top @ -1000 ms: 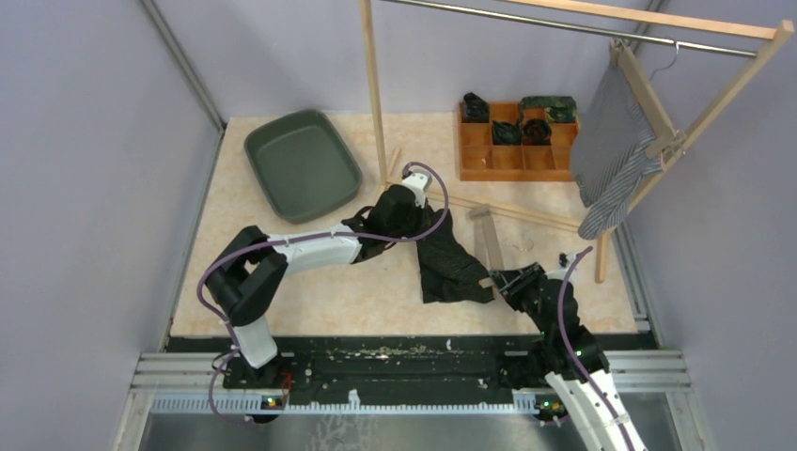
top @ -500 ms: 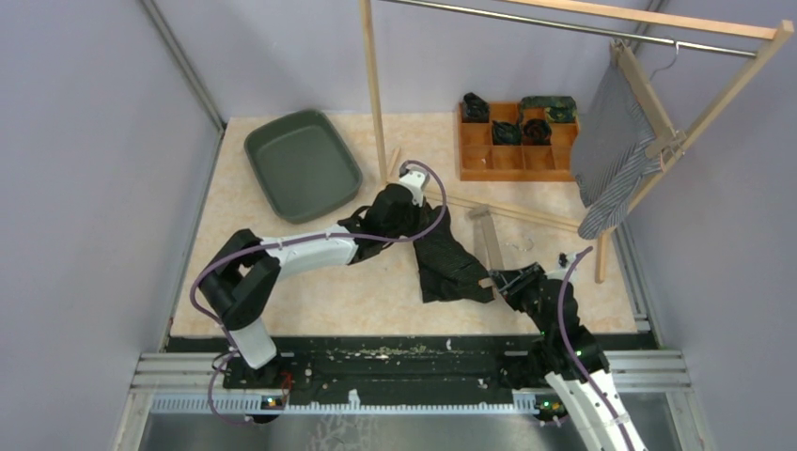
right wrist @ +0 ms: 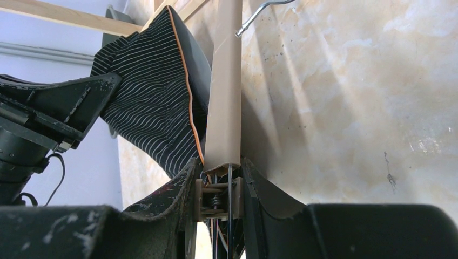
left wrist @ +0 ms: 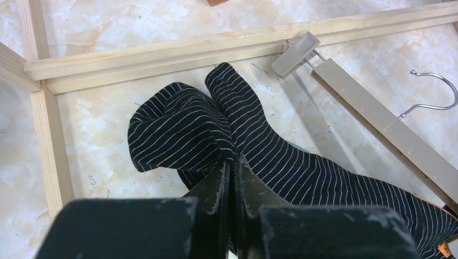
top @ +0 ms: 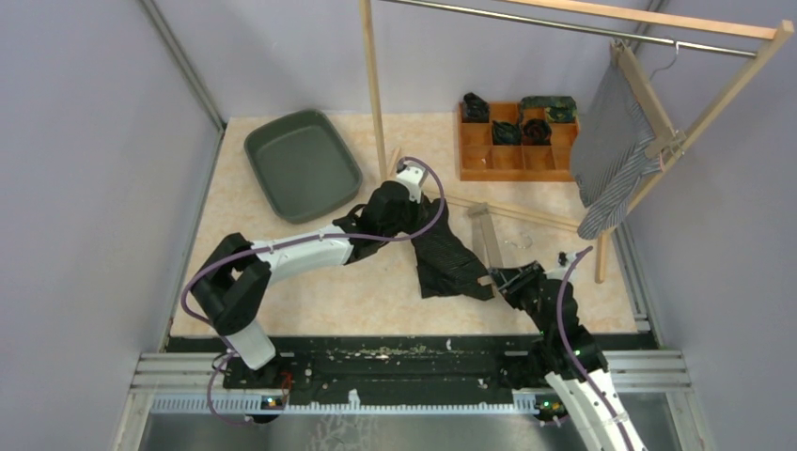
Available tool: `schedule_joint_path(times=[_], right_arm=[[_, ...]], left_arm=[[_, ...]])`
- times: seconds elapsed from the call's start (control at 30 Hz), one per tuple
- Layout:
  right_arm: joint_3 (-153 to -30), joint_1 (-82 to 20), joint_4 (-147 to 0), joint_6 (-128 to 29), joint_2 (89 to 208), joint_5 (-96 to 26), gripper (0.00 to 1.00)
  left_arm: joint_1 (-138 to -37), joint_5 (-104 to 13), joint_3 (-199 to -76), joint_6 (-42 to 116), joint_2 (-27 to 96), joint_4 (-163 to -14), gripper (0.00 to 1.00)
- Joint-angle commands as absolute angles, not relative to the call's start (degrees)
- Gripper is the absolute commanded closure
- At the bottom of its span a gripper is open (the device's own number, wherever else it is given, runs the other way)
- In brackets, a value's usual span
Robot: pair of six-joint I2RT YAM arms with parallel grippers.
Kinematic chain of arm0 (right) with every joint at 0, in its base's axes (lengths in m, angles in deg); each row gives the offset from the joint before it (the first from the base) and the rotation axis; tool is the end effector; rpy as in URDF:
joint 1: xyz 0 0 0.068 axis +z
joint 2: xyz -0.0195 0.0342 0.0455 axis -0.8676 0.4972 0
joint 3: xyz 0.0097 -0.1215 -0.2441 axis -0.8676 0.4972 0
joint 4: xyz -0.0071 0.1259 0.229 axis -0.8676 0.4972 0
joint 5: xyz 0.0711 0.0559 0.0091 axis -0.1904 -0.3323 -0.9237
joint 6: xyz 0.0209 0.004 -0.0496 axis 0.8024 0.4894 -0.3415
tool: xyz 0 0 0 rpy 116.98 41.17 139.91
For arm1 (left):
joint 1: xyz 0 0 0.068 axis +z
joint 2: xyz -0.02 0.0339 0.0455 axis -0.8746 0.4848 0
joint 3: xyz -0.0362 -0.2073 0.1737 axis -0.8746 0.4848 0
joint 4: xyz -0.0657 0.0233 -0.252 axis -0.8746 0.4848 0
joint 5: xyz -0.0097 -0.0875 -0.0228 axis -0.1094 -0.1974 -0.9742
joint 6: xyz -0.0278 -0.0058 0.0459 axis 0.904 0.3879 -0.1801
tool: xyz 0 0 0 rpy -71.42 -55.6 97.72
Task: Clip the underwear to the hanger
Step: Adjust the underwear at the center of the board, then adjust the clothesline at the center of the board.
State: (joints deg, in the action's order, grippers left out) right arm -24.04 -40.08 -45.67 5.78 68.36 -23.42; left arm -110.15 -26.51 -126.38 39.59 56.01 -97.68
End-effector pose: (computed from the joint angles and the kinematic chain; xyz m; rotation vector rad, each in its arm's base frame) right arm 0.0888 0.0302 0.1674 0.7706 1.8953 0.8727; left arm 0.2568 -0.2871 0.2340 0.4908 1.9785 -0.5247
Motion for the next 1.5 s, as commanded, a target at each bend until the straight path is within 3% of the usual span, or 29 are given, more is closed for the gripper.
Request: schedule_joint_path(times=[0.0,0.53,1.47], right_arm=[[-26.06,-40.14,-51.87,4.47,67.51,-22.22,0.91],[-27.62,-40.14,-57.17,3.31,71.78,-22.18,0.91],[-28.55,-40.12,-73.3,-0.5,90.85,-22.93,0.92]], left_arm=[[-110.14,-26.01,-126.76,38.92,54.6,-98.29,0.94],[-110.07,-25.24,-127.75,38.4,55.24,-97.77,0.94],[-105.47,-23.9,-126.67,38.97,55.84,-96.69,0.92]])
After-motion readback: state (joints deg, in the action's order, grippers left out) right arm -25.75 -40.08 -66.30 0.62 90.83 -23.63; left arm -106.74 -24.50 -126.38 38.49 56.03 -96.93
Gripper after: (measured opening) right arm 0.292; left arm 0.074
